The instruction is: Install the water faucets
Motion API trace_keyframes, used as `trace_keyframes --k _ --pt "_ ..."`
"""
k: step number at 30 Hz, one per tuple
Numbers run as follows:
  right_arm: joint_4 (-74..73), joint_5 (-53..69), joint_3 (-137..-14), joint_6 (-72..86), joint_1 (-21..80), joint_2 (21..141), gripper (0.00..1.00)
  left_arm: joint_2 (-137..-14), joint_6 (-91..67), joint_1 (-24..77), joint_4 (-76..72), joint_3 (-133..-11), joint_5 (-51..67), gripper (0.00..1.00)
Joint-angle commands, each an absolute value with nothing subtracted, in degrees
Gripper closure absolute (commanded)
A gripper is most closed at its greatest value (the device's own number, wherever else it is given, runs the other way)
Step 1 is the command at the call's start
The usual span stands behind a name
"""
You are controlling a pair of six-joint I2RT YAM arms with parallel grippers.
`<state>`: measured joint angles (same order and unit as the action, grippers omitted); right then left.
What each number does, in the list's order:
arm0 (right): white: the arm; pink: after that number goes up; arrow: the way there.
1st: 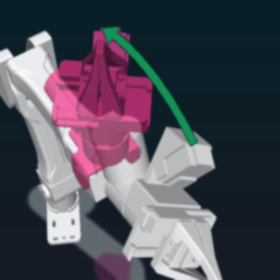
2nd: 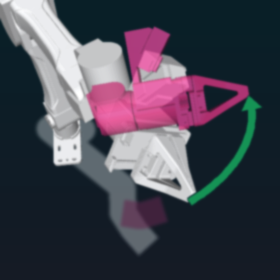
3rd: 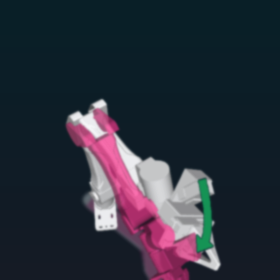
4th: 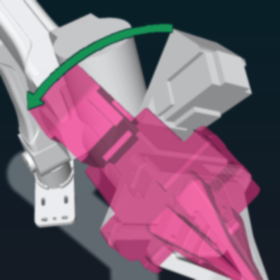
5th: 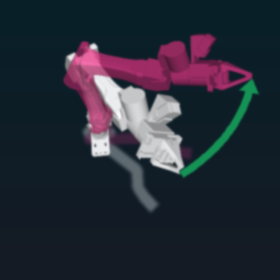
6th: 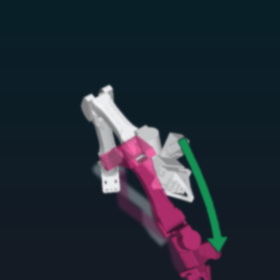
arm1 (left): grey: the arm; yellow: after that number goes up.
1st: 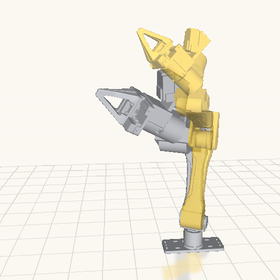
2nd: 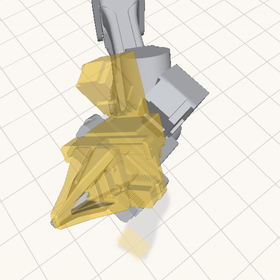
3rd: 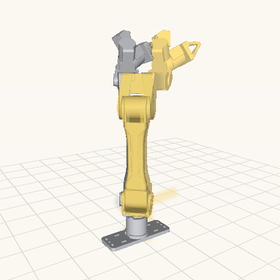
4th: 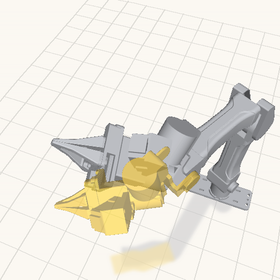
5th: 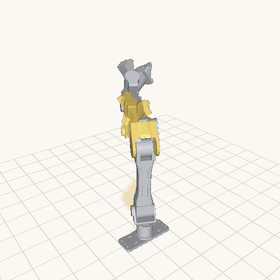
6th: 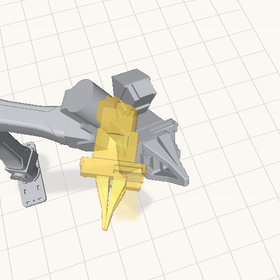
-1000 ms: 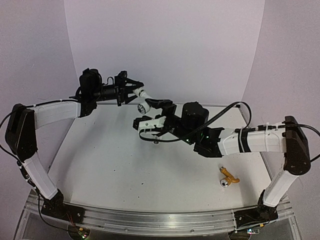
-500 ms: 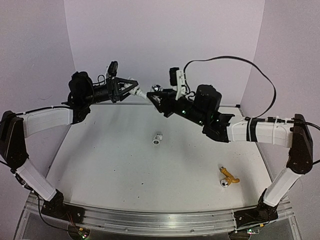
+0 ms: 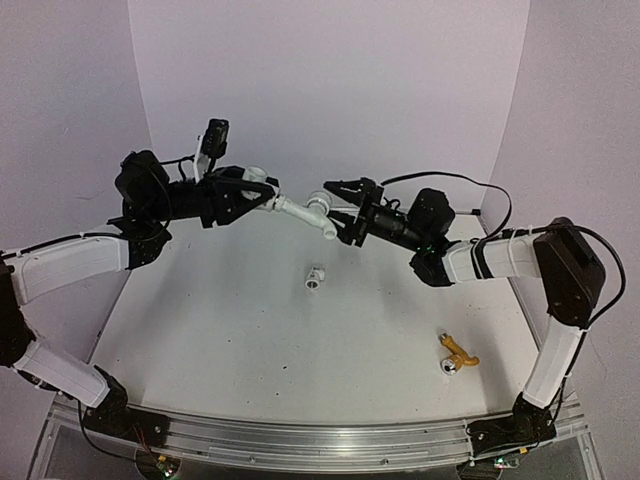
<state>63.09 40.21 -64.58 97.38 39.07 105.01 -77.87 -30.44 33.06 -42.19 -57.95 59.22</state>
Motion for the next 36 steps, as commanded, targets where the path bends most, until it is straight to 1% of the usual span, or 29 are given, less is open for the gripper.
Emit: trace_keyframes --k 1,2,3,4,5,6,7,8,9,11,13,15,17,19,22,24,26,27,28,30,31,32,34,36 --pt "64.7 37.1 -59.9 86.8 31.8 102.0 0.24 -73.7 -44.6 31.7 -46.8 -60.8 50.1 1.00" --pt "64.6 37.2 -58.6 79.1 31.0 99.9 0.18 -74.8 -49.3 30.0 -43.8 -62.5 48.7 1.00" --pt "64.0 37.7 -57.8 71.4 30.5 98.1 0.15 -75.5 -51.5 28.9 -41.7 -64.0 48.5 1.00" --pt "60.4 38.4 -57.8 62.0 30.4 95.9 0.13 -77.1 -55.8 27.8 -38.2 -66.0 48.6 1.00" --pt "53.3 39.1 -59.0 47.6 30.9 93.5 0.11 -78.2 -58.7 26.5 -35.1 -67.5 48.4 1.00" --pt "40.2 37.2 -62.0 34.5 32.4 90.5 0.09 -79.8 -62.1 25.5 -31.4 -69.1 48.4 1.00" --pt "31.5 35.4 -64.2 21.2 34.5 88.5 0.08 -80.9 -64.8 25.0 -29.6 -69.8 48.6 1.00" --pt "24.8 31.6 -65.2 8.6 36.1 87.1 0.07 -82.1 -67.6 24.5 -29.2 -70.0 49.0 1.00" --pt "20.6 26.0 -66.5 -7.0 39.8 85.9 0.03 -83.4 -69.9 24.2 -29.1 -70.5 50.0 1.00" --pt "18.7 22.4 -66.5 -18.3 42.7 85.2 0.02 -84.9 -71.5 24.2 -29.1 -71.3 51.3 1.00" --pt "18.9 23.7 -67.7 -22.1 43.0 85.5 0.02 -85.8 -72.7 24.2 -29.1 -71.6 51.8 1.00" --pt "19.0 25.6 -69.5 -21.2 43.0 86.7 0.02 -86.1 -72.6 24.3 -29.1 -71.6 51.5 1.00" --pt "20.5 30.1 -72.7 -17.0 43.0 89.2 0.02 -86.0 -72.3 24.3 -29.2 -71.0 50.7 1.00" --pt "23.6 31.8 -74.4 -11.5 43.0 91.7 0.02 -86.1 -72.7 24.3 -29.2 -70.6 50.1 1.00" --pt "29.5 32.2 -76.2 -2.7 43.1 96.0 0.07 -86.7 -73.0 25.2 -29.4 -70.2 49.7 1.00" --pt "31.6 32.2 -77.5 0.9 43.1 97.6 0.14 -87.3 -73.2 25.9 -29.4 -70.2 49.6 1.00" --pt "33.0 32.5 -78.9 5.2 43.1 99.5 0.24 -88.1 -73.2 26.5 -29.6 -70.6 49.6 1.00" --pt "33.7 32.2 -79.4 7.7 43.1 100.3 0.33 -88.5 -72.8 26.8 -29.7 -70.9 49.7 1.00" --pt "34.1 31.1 -79.7 11.1 43.1 100.7 0.44 -88.7 -72.3 27.0 -29.9 -71.1 49.7 1.00" --pt "34.4 27.4 -80.0 20.5 42.9 101.4 0.70 -88.7 -68.8 27.6 -31.2 -71.3 49.7 1.00" --pt "34.4 26.5 -79.9 30.4 42.5 101.4 0.89 -88.1 -64.5 27.9 -32.4 -71.0 50.0 1.00" --pt "34.4 26.2 -79.9 36.1 42.0 101.5 0.99 -87.6 -61.3 28.1 -34.3 -70.7 50.4 1.00" --pt "34.9 29.6 -80.0 56.6 40.2 102.0 1.00 -85.2 -48.2 29.1 -37.0 -68.6 53.7 1.00" --pt "39.9 35.9 -80.4 74.9 38.9 103.5 1.00 -81.5 -29.4 30.2 -37.3 -65.0 58.1 1.00"
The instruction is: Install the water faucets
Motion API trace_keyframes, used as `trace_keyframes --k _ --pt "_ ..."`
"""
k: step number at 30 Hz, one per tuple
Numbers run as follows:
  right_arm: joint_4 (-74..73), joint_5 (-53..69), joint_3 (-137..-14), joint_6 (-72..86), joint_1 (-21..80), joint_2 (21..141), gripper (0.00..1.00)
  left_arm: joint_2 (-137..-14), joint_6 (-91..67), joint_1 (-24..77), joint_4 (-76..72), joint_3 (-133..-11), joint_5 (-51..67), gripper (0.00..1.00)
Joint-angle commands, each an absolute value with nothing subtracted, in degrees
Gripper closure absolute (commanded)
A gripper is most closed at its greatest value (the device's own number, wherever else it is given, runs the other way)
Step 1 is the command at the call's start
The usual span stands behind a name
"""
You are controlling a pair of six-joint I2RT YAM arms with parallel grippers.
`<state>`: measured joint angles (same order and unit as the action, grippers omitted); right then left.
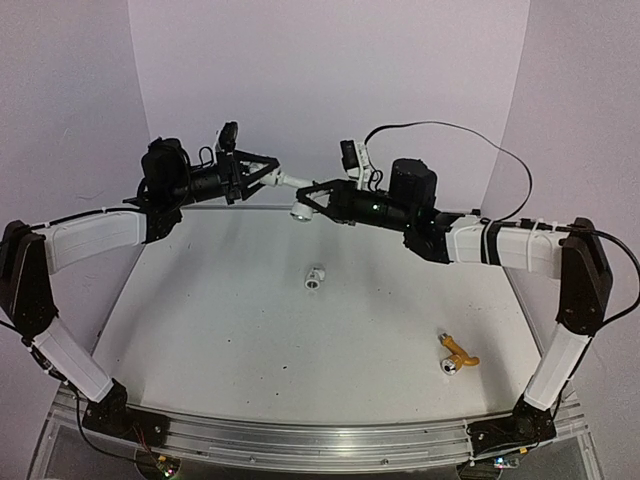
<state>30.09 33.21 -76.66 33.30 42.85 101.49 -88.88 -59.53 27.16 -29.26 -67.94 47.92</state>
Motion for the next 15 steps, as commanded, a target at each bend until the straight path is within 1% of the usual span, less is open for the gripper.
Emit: trace_keyframes --k 1,3,5,7,9,10,12,13,15 --pt "45.9 37.4 -79.9 83.6 38.8 104.4 1.00 -79.2 -17.0 30.4 -37.3 -62.4 59.6 1.00" --pt "59.7 37.2 -78.4 99.6 38.8 105.7 1.00 -77.4 -8.1 30.5 -37.3 -59.2 59.8 1.00" --pt "67.1 36.8 -78.3 107.1 38.6 106.7 0.99 -77.3 -7.1 29.7 -37.3 -59.7 56.9 1.00" --pt "68.4 36.9 -76.8 106.3 37.9 105.5 0.87 -78.7 -12.1 29.1 -37.3 -62.1 54.4 1.00" --pt "68.1 36.0 -72.4 99.8 36.8 102.6 0.64 -81.1 -27.3 27.7 -37.3 -65.0 49.0 1.00" --pt "68.0 35.9 -70.1 96.3 36.2 101.4 0.53 -81.7 -30.9 27.1 -37.4 -66.2 48.8 1.00" --pt "67.9 36.5 -65.8 88.2 34.8 99.2 0.34 -83.0 -41.5 25.9 -37.3 -67.7 49.3 1.00" --pt "67.6 37.4 -64.1 82.8 34.0 97.8 0.27 -83.7 -47.0 25.8 -37.2 -68.0 49.3 1.00" --pt "64.1 39.9 -61.9 67.4 33.4 95.3 0.19 -84.5 -54.3 25.7 -37.1 -67.8 49.5 1.00"
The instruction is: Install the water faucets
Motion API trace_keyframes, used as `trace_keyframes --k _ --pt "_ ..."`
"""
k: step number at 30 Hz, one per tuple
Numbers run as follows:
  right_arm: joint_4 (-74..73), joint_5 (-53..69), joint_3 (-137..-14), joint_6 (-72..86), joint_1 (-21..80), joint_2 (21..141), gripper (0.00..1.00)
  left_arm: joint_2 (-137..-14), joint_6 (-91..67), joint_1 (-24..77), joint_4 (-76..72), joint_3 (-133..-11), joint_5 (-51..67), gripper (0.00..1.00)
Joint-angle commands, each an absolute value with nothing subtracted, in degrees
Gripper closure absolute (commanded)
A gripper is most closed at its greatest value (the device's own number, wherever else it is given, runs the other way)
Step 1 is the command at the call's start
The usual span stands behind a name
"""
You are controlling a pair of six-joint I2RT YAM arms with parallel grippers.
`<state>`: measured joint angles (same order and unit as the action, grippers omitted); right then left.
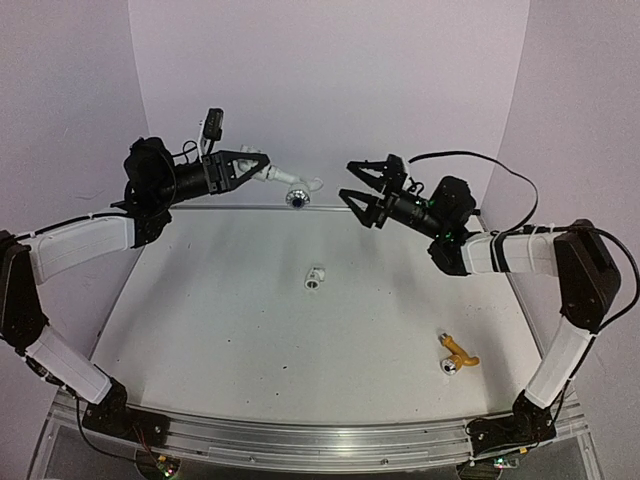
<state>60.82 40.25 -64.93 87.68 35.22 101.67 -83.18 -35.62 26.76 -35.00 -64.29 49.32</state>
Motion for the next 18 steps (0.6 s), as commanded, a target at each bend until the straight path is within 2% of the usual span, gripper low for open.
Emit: trace_keyframes --k 1,3,5,7,8,12,18 --pt "62.2 40.7 -61.7 61.2 33.4 93.8 0.17 -85.1 -57.8 25.6 -37.0 -67.8 49.7 1.00" --pt "44.7 40.1 -63.4 35.2 34.6 89.9 0.11 -87.0 -66.0 25.1 -36.7 -67.9 51.7 1.00" --pt "29.5 34.1 -65.7 12.5 36.9 86.6 0.09 -88.6 -71.1 24.9 -36.6 -68.5 54.1 1.00" --pt "23.9 31.9 -66.4 -3.8 38.2 85.1 0.07 -89.5 -73.3 24.9 -36.5 -69.0 55.3 1.00" --pt "19.8 31.4 -66.2 -18.6 39.4 84.0 0.05 -89.7 -74.0 24.9 -36.4 -68.8 55.3 1.00" --pt "14.6 26.4 -66.7 -37.6 42.8 83.3 0.02 -89.9 -75.2 25.0 -36.2 -68.0 53.5 1.00" --pt "16.6 27.9 -69.8 -40.0 45.8 86.5 0.02 -91.9 -77.4 25.1 -36.0 -69.3 54.0 1.00"
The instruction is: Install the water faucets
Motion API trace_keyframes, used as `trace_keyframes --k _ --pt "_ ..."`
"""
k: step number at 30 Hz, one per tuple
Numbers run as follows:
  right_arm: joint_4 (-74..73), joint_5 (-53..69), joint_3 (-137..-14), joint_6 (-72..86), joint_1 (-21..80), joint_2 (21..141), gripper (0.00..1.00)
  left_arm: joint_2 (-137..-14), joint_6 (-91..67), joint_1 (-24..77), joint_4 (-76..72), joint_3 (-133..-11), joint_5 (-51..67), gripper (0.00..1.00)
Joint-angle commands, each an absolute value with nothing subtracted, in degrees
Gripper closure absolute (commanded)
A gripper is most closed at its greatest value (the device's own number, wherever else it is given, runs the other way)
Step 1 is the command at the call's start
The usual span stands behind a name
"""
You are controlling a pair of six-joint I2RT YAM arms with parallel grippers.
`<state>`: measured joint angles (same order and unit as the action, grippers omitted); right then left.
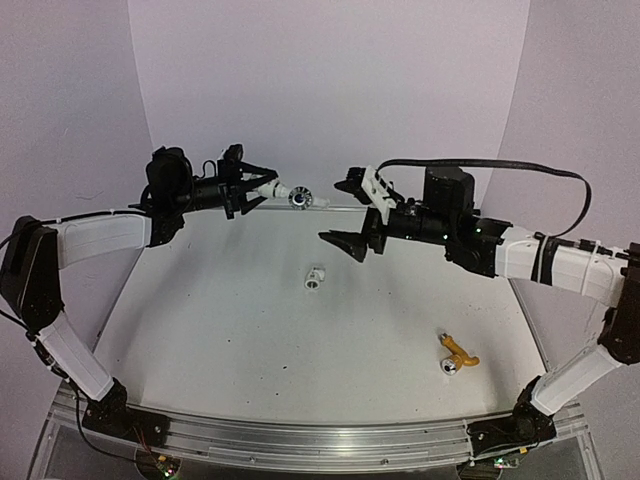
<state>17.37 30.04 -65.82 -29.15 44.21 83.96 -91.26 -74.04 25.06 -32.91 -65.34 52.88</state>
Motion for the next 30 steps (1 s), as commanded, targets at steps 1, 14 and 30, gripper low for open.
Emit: trace_keyframes --k 1,14,30 --pt "17.5 27.5 -70.3 -38.9 46.1 87.1 0.02 -92.0 -77.4 25.3 -36.1 -69.4 53.9 1.00" --pt "26.1 18.3 -80.6 -6.9 46.6 98.6 0.65 -90.4 -67.1 26.6 -35.8 -69.0 52.6 1.00" --pt "66.3 40.3 -75.6 103.8 36.1 106.4 0.68 -74.3 -7.7 29.6 -36.0 -62.3 69.2 1.00"
